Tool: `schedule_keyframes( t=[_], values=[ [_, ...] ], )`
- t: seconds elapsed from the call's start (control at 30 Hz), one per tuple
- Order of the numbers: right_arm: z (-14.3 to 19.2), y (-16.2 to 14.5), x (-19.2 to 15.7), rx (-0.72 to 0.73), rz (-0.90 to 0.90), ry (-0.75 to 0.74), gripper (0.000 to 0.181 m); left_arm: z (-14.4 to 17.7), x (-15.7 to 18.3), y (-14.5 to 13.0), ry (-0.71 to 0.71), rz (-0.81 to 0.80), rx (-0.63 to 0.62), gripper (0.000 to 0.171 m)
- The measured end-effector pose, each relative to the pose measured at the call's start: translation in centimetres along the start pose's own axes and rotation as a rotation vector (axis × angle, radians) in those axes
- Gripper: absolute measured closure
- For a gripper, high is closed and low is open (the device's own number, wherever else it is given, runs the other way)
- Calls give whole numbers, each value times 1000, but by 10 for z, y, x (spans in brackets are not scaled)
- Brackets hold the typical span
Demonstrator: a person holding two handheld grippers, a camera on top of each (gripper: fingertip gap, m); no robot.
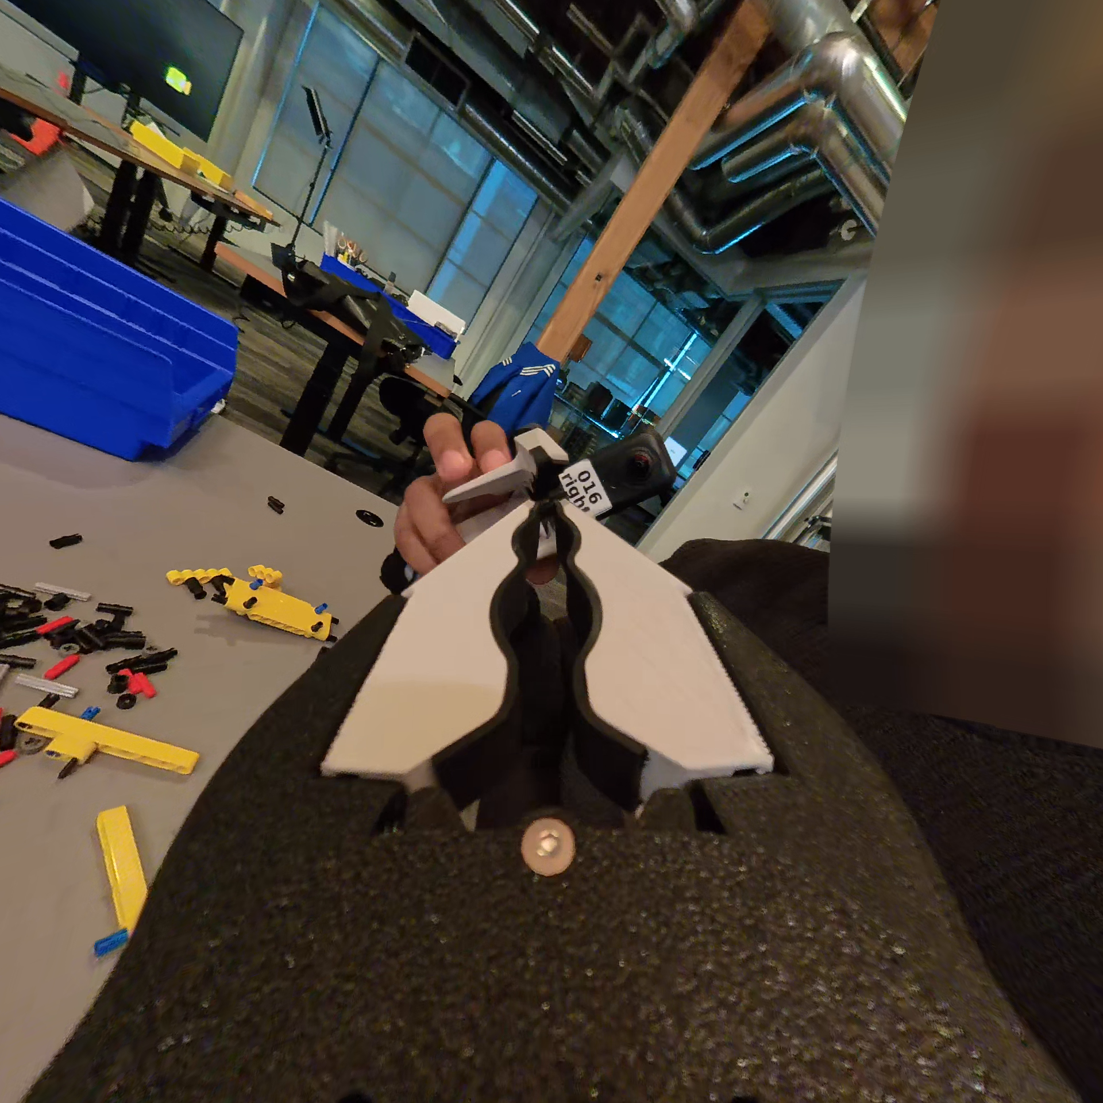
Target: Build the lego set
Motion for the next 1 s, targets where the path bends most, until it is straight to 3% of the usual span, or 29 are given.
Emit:
schedule_keyframes(
  t=[0.2, 0.37, 0.7, 1.0],
  values=[
    [-5, -9, -2, -36, 11, 9, 162, -3, -3, -3, -8, 11, -19, 169],
    [-1, -18, -1, -63, 32, -23, 176, -9, -13, -3, -20, 26, -43, 168],
    [16, -25, 2, -116, 40, -103, 177, -26, -32, -6, -91, 66, -111, 168],
    [12, -34, 1, -102, 19, -80, 174, -23, -40, -8, -82, 97, -111, 168]
  ],
)
Point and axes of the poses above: each gripper's, where its closed fingertips meet, z back along the fingers, y out of its top, x = y × z across the jaws, the point moved 5 cm from there along z, back along the fingers, and after that the axes turned 7 degrees about y, right-handed, at the moved point
